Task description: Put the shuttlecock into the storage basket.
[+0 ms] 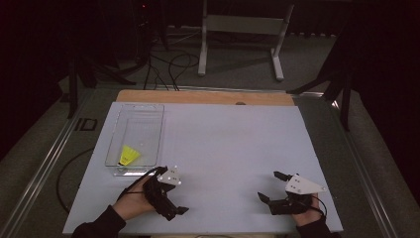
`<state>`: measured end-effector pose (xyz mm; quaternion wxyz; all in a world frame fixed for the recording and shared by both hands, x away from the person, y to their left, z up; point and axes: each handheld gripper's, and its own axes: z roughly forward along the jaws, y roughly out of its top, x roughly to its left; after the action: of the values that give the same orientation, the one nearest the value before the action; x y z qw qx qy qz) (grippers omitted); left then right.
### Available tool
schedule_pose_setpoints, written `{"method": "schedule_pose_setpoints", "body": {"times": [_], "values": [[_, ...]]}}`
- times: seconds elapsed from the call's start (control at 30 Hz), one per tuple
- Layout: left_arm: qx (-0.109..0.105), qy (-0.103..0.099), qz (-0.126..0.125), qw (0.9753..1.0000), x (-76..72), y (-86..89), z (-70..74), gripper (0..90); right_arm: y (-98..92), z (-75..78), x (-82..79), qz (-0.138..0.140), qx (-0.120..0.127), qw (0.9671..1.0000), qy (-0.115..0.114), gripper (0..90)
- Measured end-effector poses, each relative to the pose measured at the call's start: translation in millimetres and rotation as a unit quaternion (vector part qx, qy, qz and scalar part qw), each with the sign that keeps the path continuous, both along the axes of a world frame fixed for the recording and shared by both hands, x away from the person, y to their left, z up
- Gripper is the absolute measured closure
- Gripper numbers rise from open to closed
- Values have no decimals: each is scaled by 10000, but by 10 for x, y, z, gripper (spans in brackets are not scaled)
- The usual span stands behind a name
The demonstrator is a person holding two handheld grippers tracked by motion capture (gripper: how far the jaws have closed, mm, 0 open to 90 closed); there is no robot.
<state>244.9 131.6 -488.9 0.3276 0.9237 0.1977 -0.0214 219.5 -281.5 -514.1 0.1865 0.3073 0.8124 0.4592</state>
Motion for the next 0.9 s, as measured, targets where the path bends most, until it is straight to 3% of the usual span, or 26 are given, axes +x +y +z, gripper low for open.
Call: {"method": "schedule_pose_setpoints", "body": {"times": [0.37,0.47,0.6,0.9], "values": [[-364,-110,348,9987,-106,315,-47,0,4,-13,4,5,14,10000,48,91],[-550,-127,489,9972,-126,422,-62,0,6,-20,6,3,16,10000,73,91],[-645,-244,643,9955,-157,533,-79,0,7,-31,10,15,13,9999,132,91],[-565,-380,1208,9903,-184,703,-175,0,6,-43,18,28,18,9999,117,91]]}}
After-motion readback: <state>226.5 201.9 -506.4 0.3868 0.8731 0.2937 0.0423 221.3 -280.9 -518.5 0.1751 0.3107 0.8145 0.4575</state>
